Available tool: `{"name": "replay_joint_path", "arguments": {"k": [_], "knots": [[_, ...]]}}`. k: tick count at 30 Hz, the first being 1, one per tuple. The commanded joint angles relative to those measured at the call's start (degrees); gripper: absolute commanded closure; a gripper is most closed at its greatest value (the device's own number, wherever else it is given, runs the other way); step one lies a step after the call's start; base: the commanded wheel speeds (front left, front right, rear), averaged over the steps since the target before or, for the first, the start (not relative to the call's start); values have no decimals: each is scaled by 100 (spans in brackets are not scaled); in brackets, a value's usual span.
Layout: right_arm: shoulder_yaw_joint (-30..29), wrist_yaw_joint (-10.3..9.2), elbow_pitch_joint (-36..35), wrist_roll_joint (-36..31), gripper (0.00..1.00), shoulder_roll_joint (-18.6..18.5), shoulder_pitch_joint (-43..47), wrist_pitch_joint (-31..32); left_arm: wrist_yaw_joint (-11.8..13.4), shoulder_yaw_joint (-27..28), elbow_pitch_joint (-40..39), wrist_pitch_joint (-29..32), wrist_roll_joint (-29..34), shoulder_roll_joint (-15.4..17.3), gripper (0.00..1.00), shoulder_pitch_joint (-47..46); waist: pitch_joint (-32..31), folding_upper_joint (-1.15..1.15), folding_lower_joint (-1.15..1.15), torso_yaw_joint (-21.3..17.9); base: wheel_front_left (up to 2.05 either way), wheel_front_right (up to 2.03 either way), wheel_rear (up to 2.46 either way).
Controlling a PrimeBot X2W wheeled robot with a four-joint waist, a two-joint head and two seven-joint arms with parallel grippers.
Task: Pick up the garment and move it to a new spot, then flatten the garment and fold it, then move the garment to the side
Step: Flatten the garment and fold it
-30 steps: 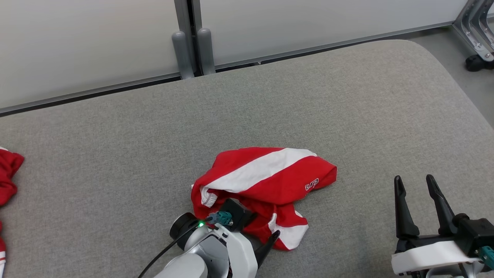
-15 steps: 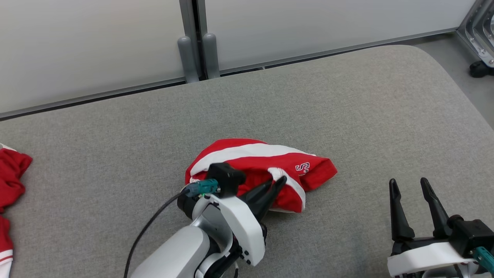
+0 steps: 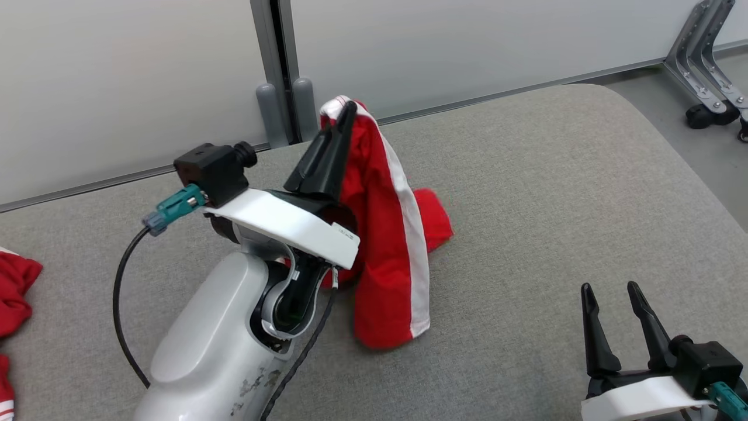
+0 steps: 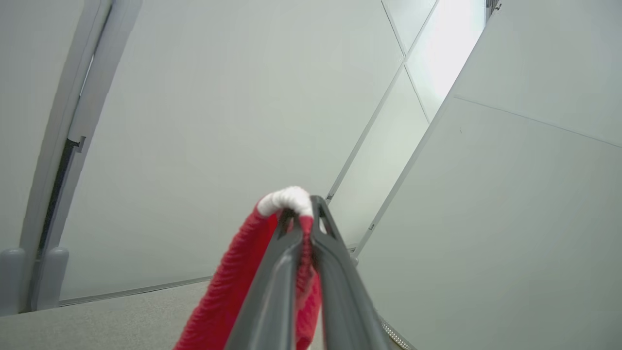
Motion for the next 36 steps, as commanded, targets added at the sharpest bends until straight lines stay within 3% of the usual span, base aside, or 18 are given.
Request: {"name": "replay_joint_path", "arguments": {"k": [1, 10, 16, 18, 24, 27, 34, 35, 36], "knots": [[-23, 1, 13, 12, 0, -30, 34, -30, 37, 61, 9, -117, -4, -20, 100, -117, -8, 0, 0, -19, 0, 0, 0], [-208, 1, -53, -28, 0, -30, 90, -30, 114, 35, -129, -588, -187, -4, 100, 531, 43, 0, 0, 148, 0, 0, 0], [-339, 1, -75, -65, 0, -31, 170, -30, 213, 60, -751, -508, -384, 585, 100, 1962, 75, 0, 0, 448, 0, 0, 0], [-372, 1, -64, -63, 0, -30, 199, -30, 92, 43, -1028, -345, -581, 877, 100, 2481, 74, 0, 0, 567, 0, 0, 0], [-412, 1, -36, -126, 0, -31, 236, -30, -632, -123, -1753, 147, -1471, 1590, 100, 3730, 72, 0, 0, 1011, 0, 0, 0], [-424, 1, -9, -170, 0, -29, 249, -30, -744, -291, -1685, 220, -1397, 2009, 100, 3949, 63, 0, 0, 1243, 0, 0, 0], [-352, 1, 80, -225, 0, -32, 249, -30, -798, -843, -995, -186, -1267, 2057, 100, 3692, -10, 0, 0, 1644, 0, 0, 0], [-339, 1, 88, -229, 0, -33, 250, -30, -799, -947, -880, -258, -1226, 2103, 94, 3645, -26, 0, 0, 1669, 0, 0, 0], [-317, 1, 98, -231, 0, -31, 246, -30, -795, -1043, -767, -338, -1205, 2124, 74, 3600, -36, 0, 0, 1688, 0, 0, 0]]}}
